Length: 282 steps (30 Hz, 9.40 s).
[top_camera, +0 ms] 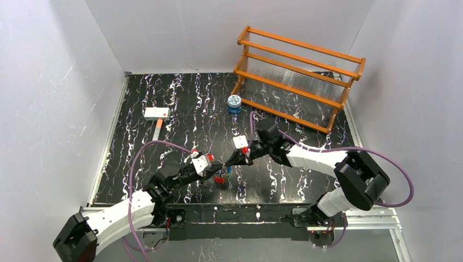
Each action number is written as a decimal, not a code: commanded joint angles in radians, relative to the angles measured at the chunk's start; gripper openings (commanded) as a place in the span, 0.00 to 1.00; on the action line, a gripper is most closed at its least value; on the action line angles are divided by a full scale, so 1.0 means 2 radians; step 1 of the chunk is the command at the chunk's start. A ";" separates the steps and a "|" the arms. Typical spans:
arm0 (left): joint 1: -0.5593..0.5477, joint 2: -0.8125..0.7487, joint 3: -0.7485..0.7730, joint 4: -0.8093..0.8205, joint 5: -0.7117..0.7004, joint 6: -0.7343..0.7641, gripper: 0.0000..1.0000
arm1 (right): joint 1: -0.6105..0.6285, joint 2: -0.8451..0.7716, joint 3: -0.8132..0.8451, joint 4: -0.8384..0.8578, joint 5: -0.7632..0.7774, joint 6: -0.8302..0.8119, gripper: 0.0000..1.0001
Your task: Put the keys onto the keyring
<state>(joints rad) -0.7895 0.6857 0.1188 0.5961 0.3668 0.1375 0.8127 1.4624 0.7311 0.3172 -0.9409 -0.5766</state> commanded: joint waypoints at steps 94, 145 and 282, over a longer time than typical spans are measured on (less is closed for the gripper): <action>-0.002 0.060 0.143 -0.202 0.014 0.203 0.14 | 0.035 0.026 0.143 -0.223 0.074 0.010 0.01; -0.002 0.035 0.145 -0.250 -0.027 0.211 0.34 | 0.035 0.020 0.154 -0.225 0.087 0.005 0.01; -0.002 -0.001 0.003 0.127 0.029 0.016 0.00 | 0.000 -0.037 0.050 -0.076 0.045 0.077 0.21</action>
<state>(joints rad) -0.7898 0.6968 0.1104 0.7639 0.4129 0.1661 0.7956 1.4788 0.8524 0.1097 -0.9226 -0.4191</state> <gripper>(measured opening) 0.013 0.149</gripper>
